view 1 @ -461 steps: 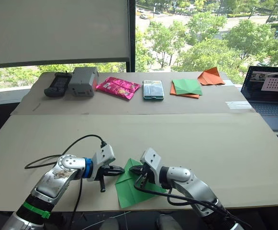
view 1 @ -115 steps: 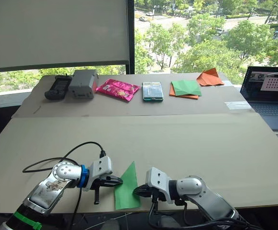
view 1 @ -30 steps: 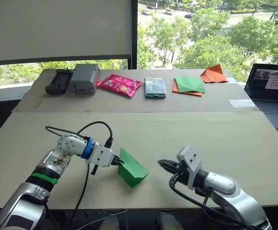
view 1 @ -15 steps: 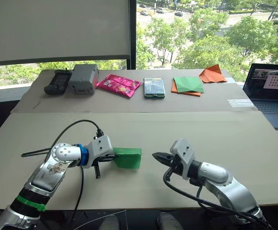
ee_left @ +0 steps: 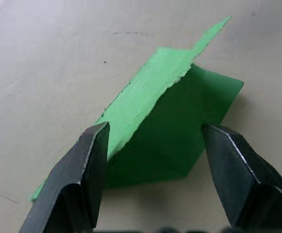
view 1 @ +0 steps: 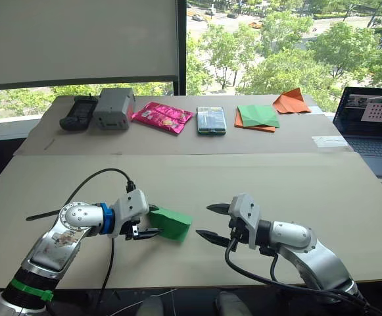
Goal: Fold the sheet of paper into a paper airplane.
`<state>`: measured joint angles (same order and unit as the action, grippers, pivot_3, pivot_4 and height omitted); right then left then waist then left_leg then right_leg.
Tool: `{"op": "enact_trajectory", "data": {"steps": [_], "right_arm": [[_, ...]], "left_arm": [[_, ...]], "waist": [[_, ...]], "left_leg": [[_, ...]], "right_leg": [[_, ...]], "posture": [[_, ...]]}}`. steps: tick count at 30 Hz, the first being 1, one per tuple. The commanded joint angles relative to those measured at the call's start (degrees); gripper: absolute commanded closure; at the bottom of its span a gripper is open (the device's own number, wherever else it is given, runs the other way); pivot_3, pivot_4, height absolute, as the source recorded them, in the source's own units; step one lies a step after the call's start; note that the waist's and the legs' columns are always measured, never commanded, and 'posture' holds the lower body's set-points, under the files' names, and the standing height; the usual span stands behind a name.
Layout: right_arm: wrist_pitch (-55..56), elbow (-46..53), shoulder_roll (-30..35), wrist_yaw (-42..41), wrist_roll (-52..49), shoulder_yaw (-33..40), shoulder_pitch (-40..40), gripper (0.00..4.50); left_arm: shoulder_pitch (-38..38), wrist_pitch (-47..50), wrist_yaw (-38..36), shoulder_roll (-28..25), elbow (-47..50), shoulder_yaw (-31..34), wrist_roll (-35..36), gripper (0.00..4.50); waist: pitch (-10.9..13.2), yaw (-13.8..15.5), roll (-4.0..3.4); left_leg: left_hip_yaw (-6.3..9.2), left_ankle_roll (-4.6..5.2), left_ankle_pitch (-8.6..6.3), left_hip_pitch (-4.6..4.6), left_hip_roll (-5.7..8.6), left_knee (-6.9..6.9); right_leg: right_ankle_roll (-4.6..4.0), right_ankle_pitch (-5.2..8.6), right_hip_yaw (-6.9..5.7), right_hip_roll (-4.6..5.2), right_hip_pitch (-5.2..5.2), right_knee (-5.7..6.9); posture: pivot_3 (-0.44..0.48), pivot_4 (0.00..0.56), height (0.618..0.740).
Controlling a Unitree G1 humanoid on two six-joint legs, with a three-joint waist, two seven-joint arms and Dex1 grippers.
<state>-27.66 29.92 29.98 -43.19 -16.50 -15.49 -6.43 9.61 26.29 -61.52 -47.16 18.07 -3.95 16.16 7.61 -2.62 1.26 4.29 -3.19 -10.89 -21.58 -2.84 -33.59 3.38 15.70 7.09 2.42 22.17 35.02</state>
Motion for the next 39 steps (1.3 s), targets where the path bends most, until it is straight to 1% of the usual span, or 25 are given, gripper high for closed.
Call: {"op": "enact_trajectory", "data": {"steps": [1, 3, 5, 8, 12, 13, 14, 15, 18, 19, 20, 25, 26, 31, 37, 39], "right_arm": [[3.4, 1.5, -1.1, -0.5, 0.7, -2.2, -0.2, 0.04], [8.3, -2.7, -3.0, 1.7, 6.0, -5.4, -1.2, 0.04], [12.0, -6.0, -4.9, 3.9, 9.9, -7.1, -2.4, 0.04], [15.2, -9.2, -6.8, 5.1, 12.5, -7.9, -3.5, 0.04], [18.6, -13.0, -8.8, 5.5, 14.3, -8.6, -4.6, 0.04], [19.5, -13.8, -9.2, 5.5, 14.7, -8.7, -4.8, 0.42], [20.1, -14.4, -9.5, 5.5, 15.0, -8.7, -4.9, 0.55], [20.6, -14.9, -9.8, 5.2, 14.9, -8.7, -4.8, 0.8], [21.4, -15.8, -10.1, 4.3, 14.8, -8.6, -4.8, 1.84], [21.6, -16.1, -10.2, 4.0, 14.9, -8.7, -4.9, 2.28], [21.9, -16.4, -10.2, 3.9, 15.1, -8.7, -5.0, 2.54], [22.4, -17.1, -10.5, 3.1, 15.1, -8.6, -5.0, 4.35], [22.4, -17.1, -10.5, 2.9, 15.1, -8.6, -5.0, 4.44], [23.1, -17.1, -9.3, 0.3, 14.9, -8.7, -5.4, 4.44], [32.8, -18.1, -4.4, -5.5, 15.0, -7.4, -8.7, 4.44], [36.0, -18.6, -2.1, -9.1, 13.6, -7.2, -9.9, 4.44]], "left_arm": [[-1.5, 2.9, -2.6, -2.4, 1.3, 6.1, 6.0, 1.34], [-4.3, 3.1, -5.1, -3.6, -0.3, 9.9, 9.2, 1.34], [-6.6, 3.6, -6.8, -3.9, -2.0, 12.6, 11.8, 1.34], [-7.7, 3.4, -6.2, -3.1, -4.3, 14.1, 13.0, 1.34], [-8.0, 2.9, -4.4, -1.9, -5.3, 14.1, 12.7, 1.34], [-7.9, 3.0, -3.8, -1.7, -5.1, 14.3, 12.8, 1.34], [-7.9, 3.0, -3.5, -1.5, -5.0, 14.3, 12.9, 1.34], [-7.9, 3.1, -3.2, -1.4, -4.9, 14.4, 13.0, 1.34], [-8.3, 3.2, -2.7, -1.4, -4.6, 14.6, 13.2, 1.34], [-8.4, 3.2, -2.6, -1.5, -4.6, 14.6, 13.3, 1.34], [-8.5, 3.1, -2.5, -1.5, -4.5, 14.6, 13.4, 1.34], [-8.6, 3.4, -2.1, -1.6, -4.3, 14.6, 14.1, 1.34], [-8.3, 3.5, -2.0, -1.6, -4.4, 14.6, 14.3, 1.34], [-6.8, 3.5, -2.1, -1.4, -5.1, 14.1, 14.7, 1.34], [-2.9, 5.4, -4.3, -1.6, -7.2, 13.6, 17.2, 1.34], [-1.0, 7.1, -5.7, -1.8, -8.2, 13.0, 18.5, 1.34]], "waist": [[0.0, -0.1, 0.0], [0.0, -0.1, 0.01], [0.0, -0.1, 0.05], [0.1, 0.1, 0.07], [0.1, 0.3, 0.12], [0.1, 0.2, 0.13], [0.1, 0.2, 0.13], [0.1, 0.2, 0.13], [0.1, 0.1, 0.14], [0.1, 0.0, 0.13], [0.1, 0.0, 0.13], [0.1, 0.1, 0.13], [0.1, 0.1, 0.13], [0.1, 0.1, 0.13], [0.1, 0.1, 0.14], [0.1, 0.1, 0.14]], "left_leg": [[-0.01, 0.0, 0.0, 0.06, 0.0, 0.03], [-0.01, 0.0, 0.0, 0.09, 0.0, 0.07], [-0.02, -0.01, -0.01, 0.26, 0.0, 0.21], [-0.04, -0.02, -0.01, 0.27, 0.0, 0.28], [-0.05, -0.02, -0.01, 0.25, 0.01, 0.29], [-0.05, -0.02, -0.01, 0.26, 0.01, 0.3], [-0.05, -0.02, -0.01, 0.26, 0.01, 0.3], [-0.05, -0.02, 0.0, 0.26, 0.01, 0.3], [-0.05, -0.01, 0.0, 0.27, 0.0, 0.32], [-0.05, -0.01, 0.0, 0.28, 0.0, 0.33], [-0.05, -0.01, 0.0, 0.29, 0.0, 0.33], [-0.05, -0.01, 0.0, 0.3, 0.01, 0.33], [-0.05, -0.01, 0.0, 0.3, 0.0, 0.33], [-0.05, -0.01, 0.0, 0.3, 0.0, 0.33], [-0.07, -0.01, 0.0, 0.31, 0.01, 0.31], [-0.07, -0.01, 0.0, 0.34, 0.01, 0.32]], "right_leg": [[-0.01, 0.01, 0.01, 0.0, 0.01, 0.0], [-0.03, 0.02, 0.01, 0.01, 0.02, 0.0], [-0.09, 0.05, 0.01, 0.03, 0.01, -0.02], [-0.11, 0.06, 0.01, 0.05, 0.06, -0.02], [-0.11, 0.06, 0.0, 0.05, 0.04, -0.02], [-0.11, 0.06, 0.0, 0.05, 0.03, -0.01], [-0.11, 0.06, 0.01, 0.05, 0.03, -0.01], [-0.11, 0.06, 0.01, 0.05, 0.03, 0.0], [-0.11, 0.05, 0.01, 0.04, 0.02, 0.01], [-0.11, 0.05, 0.01, 0.04, 0.02, 0.02], [-0.11, 0.05, 0.01, 0.04, 0.02, 0.02], [-0.11, 0.05, 0.02, 0.04, 0.01, 0.02], [-0.11, 0.05, 0.01, 0.04, 0.01, 0.01], [-0.11, 0.05, 0.01, 0.04, 0.0, 0.02], [-0.11, 0.05, 0.01, 0.03, -0.03, 0.01], [-0.11, 0.05, 0.01, 0.03, -0.04, 0.02]], "posture": [[0.0, 0.15, 0.74], [0.0, 0.15, 0.74], [0.0, 0.15, 0.74], [0.0, 0.15, 0.74], [0.0, 0.15, 0.74], [0.0, 0.15, 0.74], [0.0, 0.15, 0.74], [0.0, 0.15, 0.74], [0.0, 0.15, 0.74], [0.0, 0.15, 0.74], [0.0, 0.15, 0.74], [0.0, 0.15, 0.74], [0.0, 0.15, 0.74], [0.0, 0.15, 0.74], [0.0, 0.15, 0.74], [0.0, 0.15, 0.74]]}}
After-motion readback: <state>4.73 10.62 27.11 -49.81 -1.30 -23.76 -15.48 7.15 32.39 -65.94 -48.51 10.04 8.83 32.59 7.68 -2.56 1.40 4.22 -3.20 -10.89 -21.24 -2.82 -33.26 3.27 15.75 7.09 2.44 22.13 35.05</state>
